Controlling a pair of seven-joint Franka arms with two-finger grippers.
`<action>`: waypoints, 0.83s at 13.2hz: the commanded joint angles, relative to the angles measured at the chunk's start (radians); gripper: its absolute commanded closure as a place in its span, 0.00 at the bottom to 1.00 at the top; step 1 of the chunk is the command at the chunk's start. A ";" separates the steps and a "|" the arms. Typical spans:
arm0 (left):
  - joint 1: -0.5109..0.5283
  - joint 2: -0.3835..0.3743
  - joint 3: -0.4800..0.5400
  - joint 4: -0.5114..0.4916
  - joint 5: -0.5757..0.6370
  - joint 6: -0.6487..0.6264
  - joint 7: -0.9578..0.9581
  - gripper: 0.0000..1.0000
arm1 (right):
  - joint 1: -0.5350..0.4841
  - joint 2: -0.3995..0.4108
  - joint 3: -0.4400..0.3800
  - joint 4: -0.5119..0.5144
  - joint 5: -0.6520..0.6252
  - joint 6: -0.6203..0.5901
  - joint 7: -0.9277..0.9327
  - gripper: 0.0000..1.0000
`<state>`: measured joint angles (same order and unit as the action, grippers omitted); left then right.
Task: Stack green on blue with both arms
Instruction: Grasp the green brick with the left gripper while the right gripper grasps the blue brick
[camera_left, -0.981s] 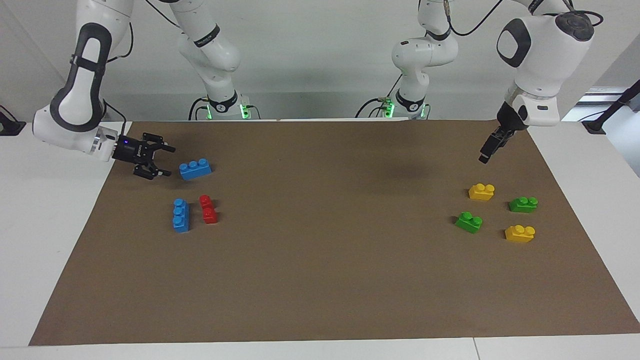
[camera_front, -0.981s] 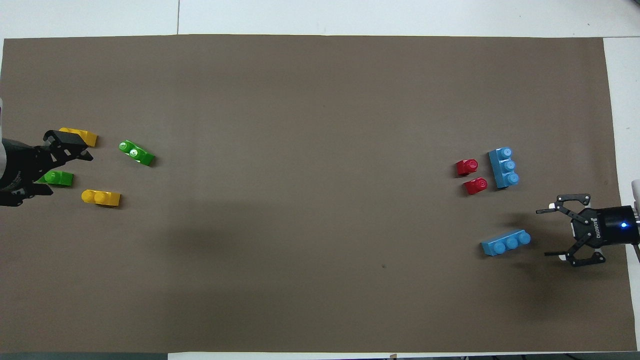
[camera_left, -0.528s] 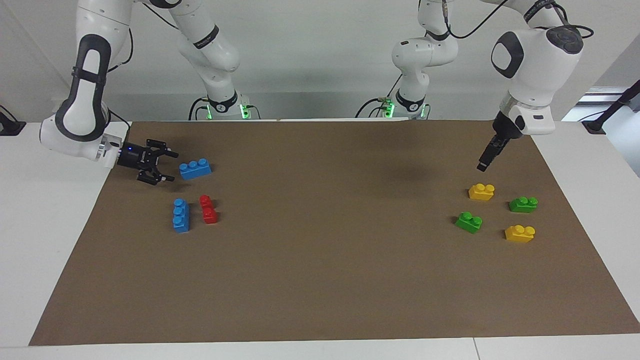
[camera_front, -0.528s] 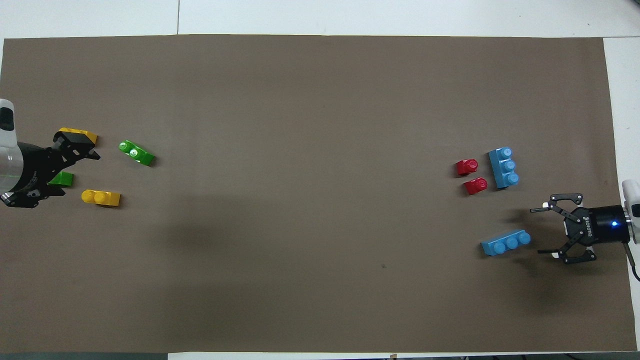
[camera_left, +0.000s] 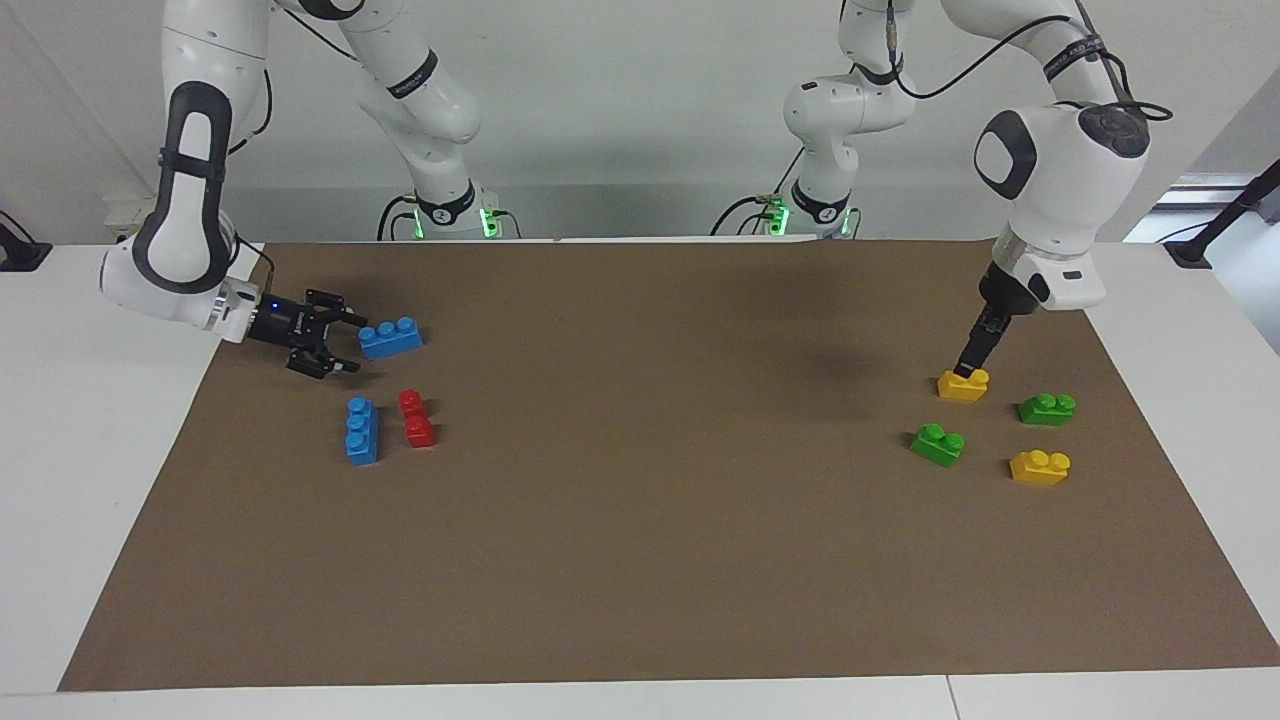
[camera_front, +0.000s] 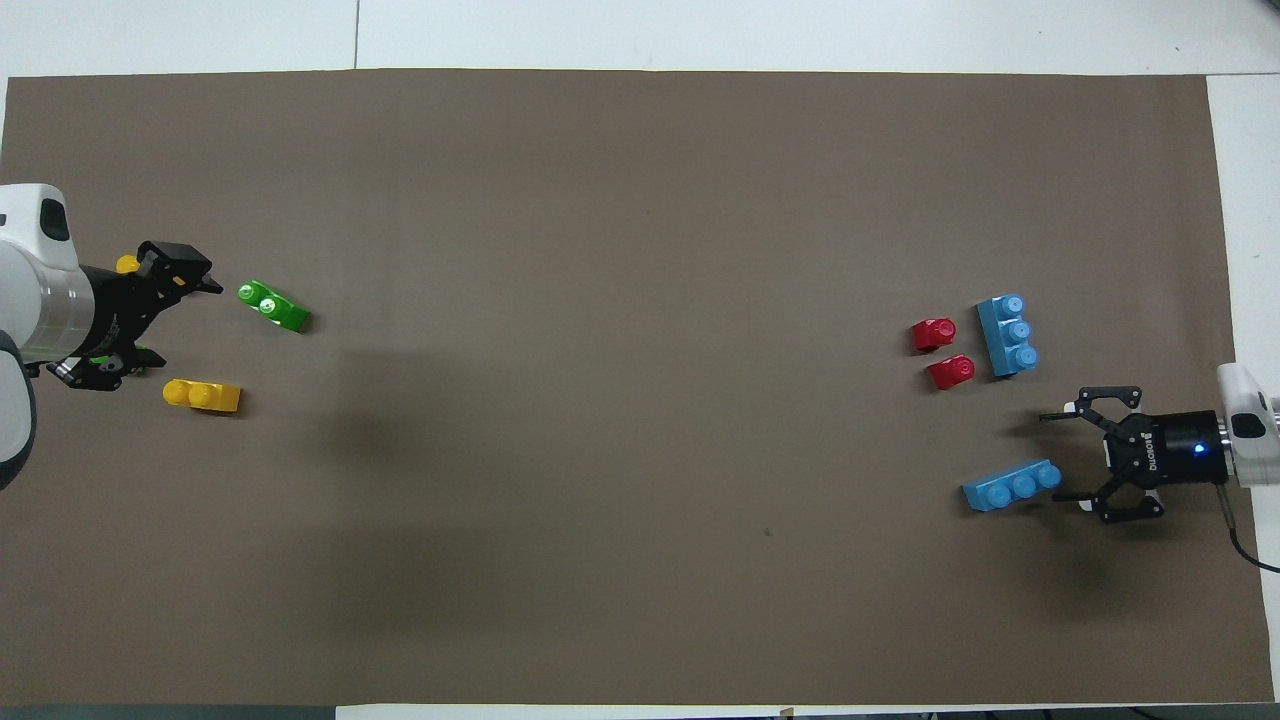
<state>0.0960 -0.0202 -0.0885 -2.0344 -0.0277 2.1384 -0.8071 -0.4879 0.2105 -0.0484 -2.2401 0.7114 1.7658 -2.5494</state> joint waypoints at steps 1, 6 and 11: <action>0.010 0.035 -0.004 -0.007 -0.015 0.043 -0.050 0.00 | 0.012 0.003 0.002 -0.032 0.037 0.040 -0.045 0.00; 0.019 0.117 -0.004 0.031 -0.015 0.046 -0.064 0.00 | 0.023 0.003 0.002 -0.062 0.072 0.057 -0.095 0.00; 0.036 0.181 -0.004 0.052 -0.021 0.101 -0.083 0.00 | 0.023 0.003 0.002 -0.066 0.072 0.055 -0.097 0.33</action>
<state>0.1161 0.1250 -0.0853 -2.0077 -0.0307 2.2148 -0.8776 -0.4640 0.2170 -0.0478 -2.2905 0.7612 1.8068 -2.6196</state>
